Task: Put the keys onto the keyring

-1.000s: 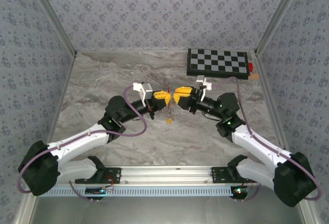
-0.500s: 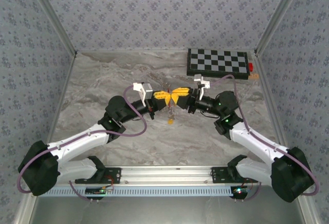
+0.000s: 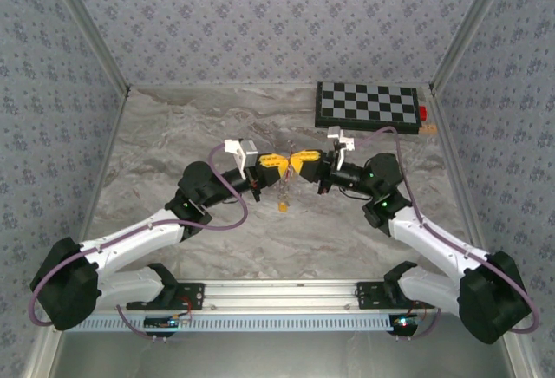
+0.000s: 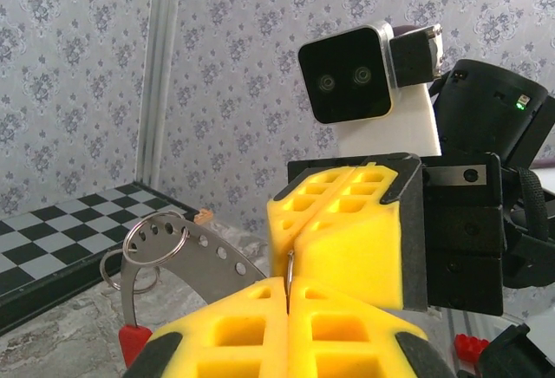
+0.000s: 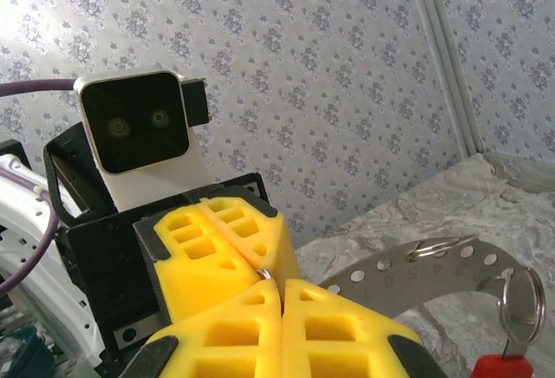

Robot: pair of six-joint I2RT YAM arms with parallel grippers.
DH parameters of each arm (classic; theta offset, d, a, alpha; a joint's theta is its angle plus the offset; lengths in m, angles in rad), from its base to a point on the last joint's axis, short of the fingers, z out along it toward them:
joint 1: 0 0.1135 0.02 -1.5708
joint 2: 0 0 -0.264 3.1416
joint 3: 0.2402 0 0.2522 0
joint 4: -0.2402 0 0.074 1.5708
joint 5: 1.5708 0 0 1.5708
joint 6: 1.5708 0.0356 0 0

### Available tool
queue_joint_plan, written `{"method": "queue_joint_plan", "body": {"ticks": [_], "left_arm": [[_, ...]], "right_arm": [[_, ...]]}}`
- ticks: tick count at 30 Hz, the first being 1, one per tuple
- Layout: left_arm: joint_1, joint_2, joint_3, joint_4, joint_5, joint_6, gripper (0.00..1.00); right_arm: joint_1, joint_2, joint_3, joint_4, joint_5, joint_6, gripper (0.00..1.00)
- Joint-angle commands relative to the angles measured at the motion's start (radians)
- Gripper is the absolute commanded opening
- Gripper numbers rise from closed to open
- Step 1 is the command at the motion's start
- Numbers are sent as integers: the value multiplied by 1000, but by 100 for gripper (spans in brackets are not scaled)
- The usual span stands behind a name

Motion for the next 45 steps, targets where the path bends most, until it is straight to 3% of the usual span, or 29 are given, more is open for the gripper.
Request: {"method": "queue_joint_plan", "body": {"ticks": [1,7,12,28,45], "left_arm": [[-5,-10,49,-16,7,3,6],[19,-44,55,-124,36,36,21],[55,-64,72,-225,87,67,23],[116,-72,110,-412,255,184,23],[117,-31,126,-415,289,182,27]], "right_arm": [[-15,-42,31,-114,-40,-75,0],[-60,-89,117,-402,-103,-261,0],[-67,-87,216,-669,-118,-430,0],[-26,54,483,-1160,-83,-783,0],[32,98,510,-1172,-73,-810,0]]}}
